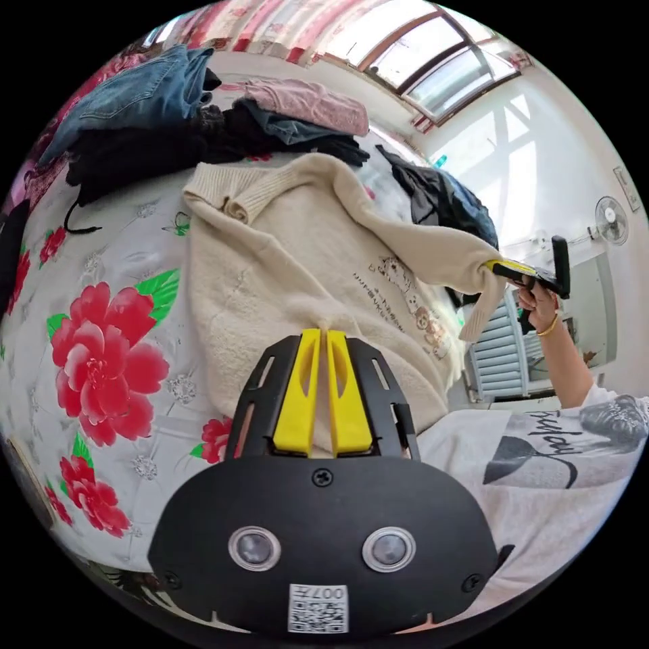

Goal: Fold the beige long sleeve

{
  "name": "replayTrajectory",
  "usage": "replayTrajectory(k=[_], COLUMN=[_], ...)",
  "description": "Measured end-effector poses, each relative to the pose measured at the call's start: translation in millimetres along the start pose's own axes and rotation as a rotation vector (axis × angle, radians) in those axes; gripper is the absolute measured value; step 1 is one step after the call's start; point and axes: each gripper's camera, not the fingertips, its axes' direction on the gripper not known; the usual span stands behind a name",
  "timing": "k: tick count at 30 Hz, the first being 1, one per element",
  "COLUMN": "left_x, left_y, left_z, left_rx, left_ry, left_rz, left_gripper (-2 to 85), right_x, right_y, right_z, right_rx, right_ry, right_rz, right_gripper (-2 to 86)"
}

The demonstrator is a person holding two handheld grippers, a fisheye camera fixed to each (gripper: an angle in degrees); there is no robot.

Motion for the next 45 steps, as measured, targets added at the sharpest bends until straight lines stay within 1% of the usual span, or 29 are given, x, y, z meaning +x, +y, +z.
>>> replayTrajectory(k=[2,3,4,5,6,7,8,9,11,12,14,15,17,21,23,26,30,31,32,33,35,36,37,38,40,42,45], left_x=[-27.1,-32.4,-40.5,-48.7,-53.8,-66.2,-81.5,-89.6,-122.0,-129.9,-159.3,-164.7,-184.4,-209.0,-226.4,-235.7,-233.8,-231.7,-228.8,-227.1,-215.6,-212.3,-205.7,-198.1,-186.7,-177.1,-160.5], left_y=[-0.5,-1.2,-3.3,-5.5,-6.1,-5.0,-3.0,-2.1,-0.8,-1.4,-9.9,-14.2,-36.9,-64.2,-59.3,-32.0,4.0,13.6,21.5,25.0,34.8,36.6,39.2,41.3,46.3,55.4,77.5], left_z=[-40.8,-49.7,-66.1,-82.9,-92.6,-114.2,-134.7,-143.5,-170.3,-175.5,-192.9,-196.0,-199.2,-177.0,-156.3,-137.4,-133.2,-135.5,-138.9,-140.7,-145.2,-144.7,-141.4,-135.7,-123.4,-110.4,-100.6], left_rx=[0.081,0.093,0.115,0.147,0.171,0.244,0.312,0.339,0.397,0.403,0.423,0.423,0.389,0.283,0.229,0.231,0.26,0.25,0.243,0.245,0.279,0.286,0.29,0.285,0.276,0.264,0.296], left_ry=[0.1,0.109,0.113,0.119,0.123,0.122,0.115,0.104,0.008,-0.009,-0.043,-0.059,-0.115,-0.169,-0.169,-0.171,-0.173,-0.211,-0.247,-0.257,-0.249,-0.237,-0.206,-0.184,-0.144,-0.105,-0.037], left_rz=[-0.061,-0.069,-0.074,-0.082,-0.095,-0.137,-0.193,-0.222,-0.344,-0.37,-0.448,-0.451,-0.454,-0.468,-0.557,-0.627,-0.672,-0.698,-0.705,-0.703,-0.65,-0.638,-0.616,-0.601,-0.592,-0.612,-0.638], left_gripper=[-0.8,-0.8,-0.8,-0.8,-0.8,-0.8,-0.8,-0.8,-0.8,-0.8,-0.8,-0.8,-0.7,-0.4,-0.3,-0.2,-0.8,-0.8,-0.8,-0.8,-0.7,-0.6,-0.3,0.1,0.9,1.9,3.2], right_x=[54.6,68.2,92.5,109.1,113.4,113.0,101.0,91.7,40.3,25.8,-35.0,-50.1,-108.0,-184.5,-226.8,-265.7,-281.6,-277.4,-267.4,-259.6,-209.1,-193.7,-163.9,-138.4,-111.8,-96.7,-83.3], right_y=[-12.9,-15.2,-18.4,-21.8,-24.4,-33.1,-48.1,-57.8,-105.9,-118.0,-164.1,-175.1,-218.6,-276.8,-304.6,-325.9,-340.2,-346.5,-356.7,-363.7,-395.7,-400.8,-406.0,-404.8,-389.4,-358.1,-278.2], right_z=[-58.6,-70.6,-91.5,-105.8,-110.2,-112.9,-106.6,-100.1,-55.4,-42.0,8.8,20.1,60.1,106.0,132.1,170.7,210.5,208.4,195.9,186.8,140.3,128.0,106.2,89.4,72.1,63.9,70.2], right_rx=[0.146,0.18,0.245,0.298,0.322,0.368,0.392,0.39,0.297,0.269,0.178,0.16,0.089,0.003,-0.032,-0.087,-0.165,-0.125,-0.038,0.007,0.17,0.212,0.273,0.299,0.32,0.322,0.273], right_ry=[0.223,0.273,0.355,0.38,0.368,0.304,0.229,0.202,0.145,0.13,0.052,0.032,-0.012,-0.009,0.042,0.146,0.145,0.15,0.174,0.181,0.189,0.191,0.194,0.177,0.157,0.112,0.037], right_rz=[0.199,0.258,0.386,0.49,0.522,0.531,0.468,0.423,0.231,0.184,0.006,-0.036,-0.184,-0.354,-0.474,-0.606,-0.668,-0.65,-0.606,-0.568,-0.307,-0.229,-0.091,0.002,0.077,0.086,0.079], right_gripper=[6.7,6.9,7.0,7.1,7.1,7.3,7.5,7.6,8.1,8.2,8.7,8.8,9.3,9.6,9.4,8.0,3.7,2.6,1.9,1.8,1.8,1.9,2.4,2.9,3.8,4.4,5.0])
